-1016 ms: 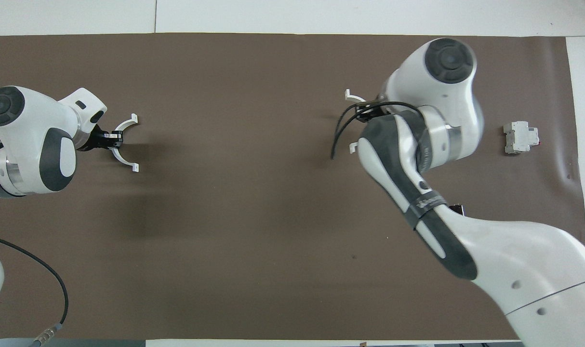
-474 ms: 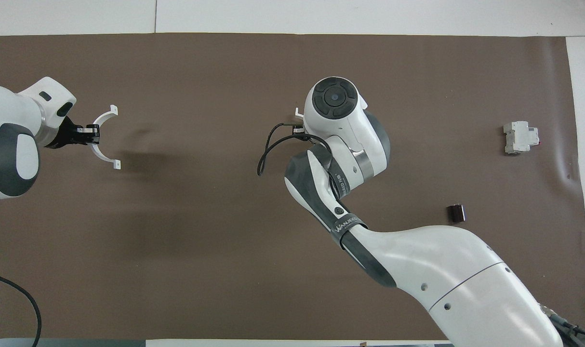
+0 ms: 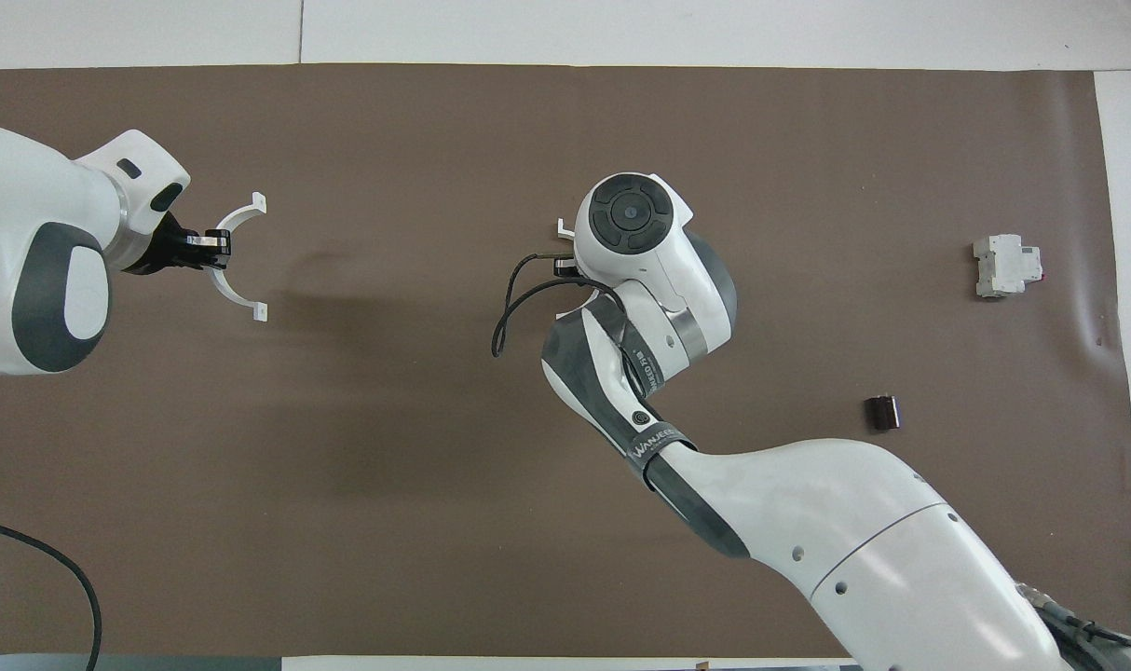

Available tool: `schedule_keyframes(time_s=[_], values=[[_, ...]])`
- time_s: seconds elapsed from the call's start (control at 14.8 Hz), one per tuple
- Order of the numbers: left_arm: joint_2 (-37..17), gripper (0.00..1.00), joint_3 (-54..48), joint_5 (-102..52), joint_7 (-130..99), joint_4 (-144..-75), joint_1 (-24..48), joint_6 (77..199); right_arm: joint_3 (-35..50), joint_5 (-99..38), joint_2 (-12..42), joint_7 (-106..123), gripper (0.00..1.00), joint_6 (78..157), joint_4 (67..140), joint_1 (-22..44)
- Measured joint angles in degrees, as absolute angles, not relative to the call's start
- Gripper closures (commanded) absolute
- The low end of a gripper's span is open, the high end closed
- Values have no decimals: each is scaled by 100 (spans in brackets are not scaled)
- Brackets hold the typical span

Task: Assemble drain pipe with both arms
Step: 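Carry the clamp half with the left gripper toward the right gripper, then press the left gripper's clamp half onto the other half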

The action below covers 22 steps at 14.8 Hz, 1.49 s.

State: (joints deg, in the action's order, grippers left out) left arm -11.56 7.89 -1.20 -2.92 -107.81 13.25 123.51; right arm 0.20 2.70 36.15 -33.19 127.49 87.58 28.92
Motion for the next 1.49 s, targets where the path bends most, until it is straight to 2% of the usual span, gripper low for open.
schedule_keyframes(time_s=[0.07, 0.34, 0.47, 0.68, 1.02, 1.29, 1.49], values=[[-1170, 100, 785, -120, -407, -10763, 1442, 12351, 23, 270, 3615, -3318, 0, 12750, 8758, 2911], [-1322, 100, 775, -93, -935, -10661, 1934, 12352, 2, 331, 3583, -3316, 0, 12725, 8696, 2953], [-1469, 100, 768, 46, -1273, -10582, 2248, 12370, -90, 370, 3402, -3200, 0, 12418, 8565, 2780], [-1880, 100, 760, 107, -1828, -10212, 2695, 12380, -129, 370, 2738, -2554, 0, 11565, 8451, 2011], [-2604, 100, 753, 117, -2576, -9674, 3404, 12520, -127, 357, 1234, -1494, 0, 9761, 8407, 709], [-2925, 100, 756, 123, -2680, -9358, 3579, 12815, -124, 248, 398, -1073, 0, 8792, 8411, 251], [-2970, 100, 755, 126, -2680, -9329, 3588, 12979, -124, 229, 101, -917, 0, 8784, 8798, 179]])
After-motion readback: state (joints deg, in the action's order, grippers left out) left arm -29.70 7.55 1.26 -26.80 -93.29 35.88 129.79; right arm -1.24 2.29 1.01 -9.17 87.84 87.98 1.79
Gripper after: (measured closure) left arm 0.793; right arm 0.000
